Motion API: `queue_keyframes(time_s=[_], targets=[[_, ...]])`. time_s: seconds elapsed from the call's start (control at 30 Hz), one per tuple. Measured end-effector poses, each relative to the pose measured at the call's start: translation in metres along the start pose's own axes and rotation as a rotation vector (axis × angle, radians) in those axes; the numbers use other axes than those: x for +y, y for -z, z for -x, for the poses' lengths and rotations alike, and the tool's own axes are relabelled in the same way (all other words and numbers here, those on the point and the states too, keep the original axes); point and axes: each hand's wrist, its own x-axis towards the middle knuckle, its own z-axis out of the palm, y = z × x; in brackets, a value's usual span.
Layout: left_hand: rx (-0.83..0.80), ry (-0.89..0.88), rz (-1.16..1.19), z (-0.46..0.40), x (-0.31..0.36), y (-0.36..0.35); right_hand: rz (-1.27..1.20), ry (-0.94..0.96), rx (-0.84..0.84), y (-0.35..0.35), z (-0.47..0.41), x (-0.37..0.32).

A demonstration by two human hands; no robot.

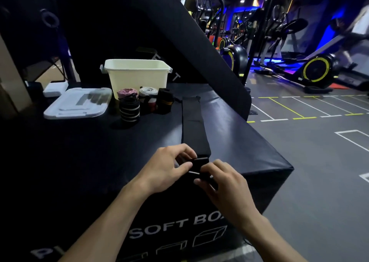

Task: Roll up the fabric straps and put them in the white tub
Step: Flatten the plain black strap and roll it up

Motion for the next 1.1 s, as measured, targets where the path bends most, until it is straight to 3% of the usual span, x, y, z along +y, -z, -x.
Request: queue_keyframes(time_s=[0.23,0.57,0.73,1.1], targets=[[0.040,0.005,0.028,0.000,0.008,0.003,-0.138,0.050,0.034,0.007,0.008,-0.006],[-0.014,0.049,0.068,-0.007,0.006,0.008,-0.733,-0.276,-0.025,0.017,0.002,-0.016],[-0.049,0.041,0.075,-0.009,0.010,0.009,-0.767,-0.250,-0.006,0.017,-0.001,-0.018],[-0.080,0.036,0.265,-0.004,0.019,0.014,-0.593,-0.229,0.218,0.022,-0.012,-0.020]])
